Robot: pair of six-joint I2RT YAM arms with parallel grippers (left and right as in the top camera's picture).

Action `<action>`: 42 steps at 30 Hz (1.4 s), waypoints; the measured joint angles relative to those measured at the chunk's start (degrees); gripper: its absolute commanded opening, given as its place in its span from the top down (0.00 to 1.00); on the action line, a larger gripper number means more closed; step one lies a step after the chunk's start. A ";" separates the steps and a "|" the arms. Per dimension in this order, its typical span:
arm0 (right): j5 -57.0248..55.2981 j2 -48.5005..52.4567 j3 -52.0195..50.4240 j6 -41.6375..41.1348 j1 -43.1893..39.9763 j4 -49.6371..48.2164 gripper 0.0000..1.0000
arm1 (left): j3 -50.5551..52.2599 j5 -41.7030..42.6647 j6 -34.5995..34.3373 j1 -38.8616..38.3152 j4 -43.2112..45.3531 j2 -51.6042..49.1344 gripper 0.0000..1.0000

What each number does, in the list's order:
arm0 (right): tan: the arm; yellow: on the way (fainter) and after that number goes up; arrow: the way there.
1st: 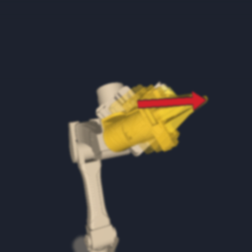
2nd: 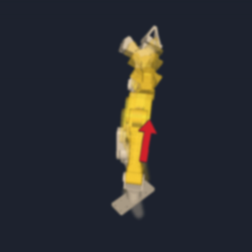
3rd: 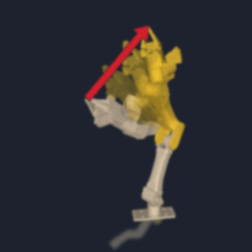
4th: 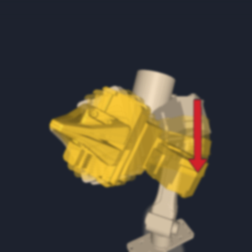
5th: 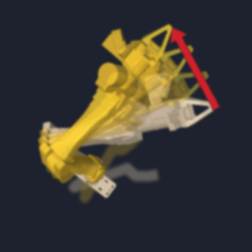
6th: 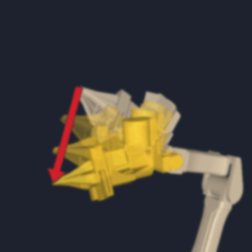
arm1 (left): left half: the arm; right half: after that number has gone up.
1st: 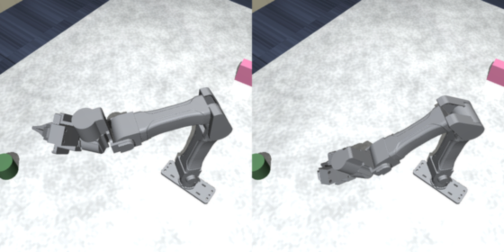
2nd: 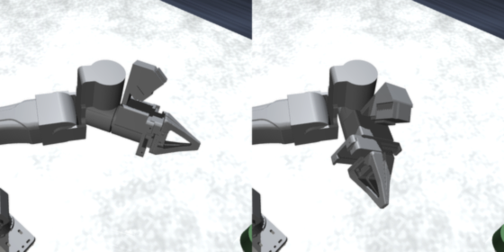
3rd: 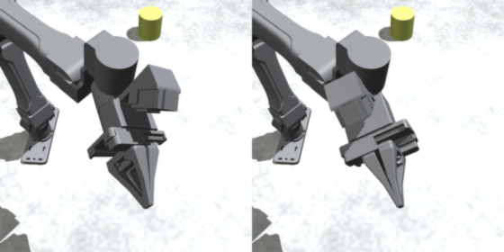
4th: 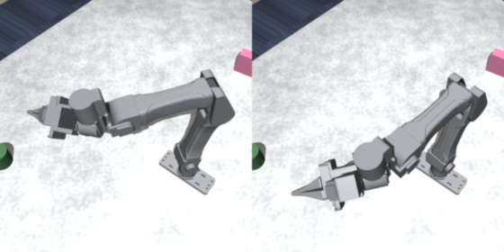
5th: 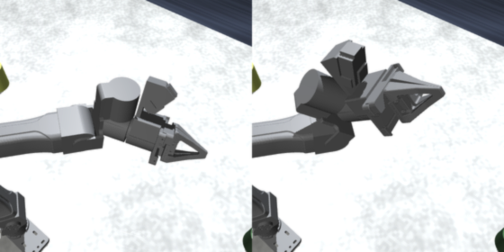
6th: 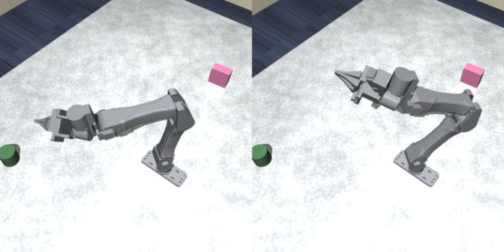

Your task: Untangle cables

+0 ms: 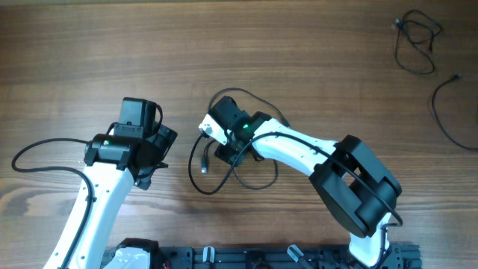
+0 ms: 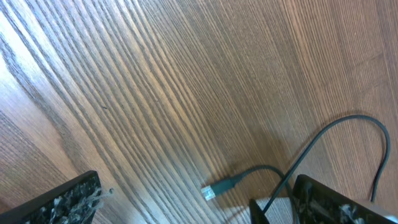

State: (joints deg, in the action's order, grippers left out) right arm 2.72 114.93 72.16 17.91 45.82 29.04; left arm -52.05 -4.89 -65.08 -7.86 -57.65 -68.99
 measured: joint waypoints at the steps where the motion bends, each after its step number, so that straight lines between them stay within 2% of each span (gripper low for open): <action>1: 0.44 0.17 0.20 0.07 0.02 0.59 0.96 | 0.00 0.00 0.00 0.00 0.00 0.00 0.00; 6: -0.13 0.55 0.76 -0.35 0.02 0.96 0.96 | 0.00 0.00 0.02 0.00 0.00 0.00 0.00; 11: -12.70 1.44 3.13 -6.58 -1.90 3.80 0.96 | 0.00 0.00 0.00 0.00 0.00 0.00 0.00; 14: -17.09 1.16 3.80 -7.63 -6.08 4.31 0.96 | 0.00 0.00 0.02 0.00 -0.02 0.00 0.00; 18: -20.79 -3.72 4.39 -7.15 -16.57 -0.35 0.96 | 0.00 0.00 0.02 0.00 -0.02 0.00 0.00; 24: -13.09 -5.79 5.79 0.09 -32.92 -14.19 0.96 | 0.00 0.00 0.00 0.00 -0.02 0.00 0.00; 29: -8.02 -1.05 5.92 6.43 -42.27 -26.71 0.96 | 0.00 0.00 0.02 0.00 0.00 0.00 0.00; 32: -7.63 1.97 5.90 11.80 -45.42 -29.42 0.96 | 0.00 0.00 0.00 0.00 -0.02 0.00 0.00; 36: -6.38 3.21 5.90 13.00 -48.78 -29.62 0.96 | 0.00 0.00 0.00 0.00 -0.02 0.00 0.00; 38: -5.03 3.21 5.90 11.85 -50.38 -29.97 0.85 | 0.00 0.00 0.00 0.00 0.00 0.00 0.00; 39: -4.63 3.26 5.90 10.64 -51.10 -30.03 0.76 | 0.00 0.00 0.00 0.00 0.00 0.00 0.00; 40: -4.22 3.39 5.90 8.98 -51.67 -30.23 0.50 | 0.00 0.00 0.00 0.00 -0.02 0.00 0.00; 41: -4.04 3.63 5.90 6.29 -52.48 -30.25 0.04 | 0.00 0.00 0.00 0.00 -0.02 0.00 0.00; 42: -3.82 3.91 5.90 4.09 -53.33 -29.92 0.00 | 0.00 0.00 0.00 0.00 -0.02 0.00 0.00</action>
State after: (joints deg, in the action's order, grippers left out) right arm -1.10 118.85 78.06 22.00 -7.51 -0.89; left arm -52.05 -4.89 -65.08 -7.86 -57.67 -68.99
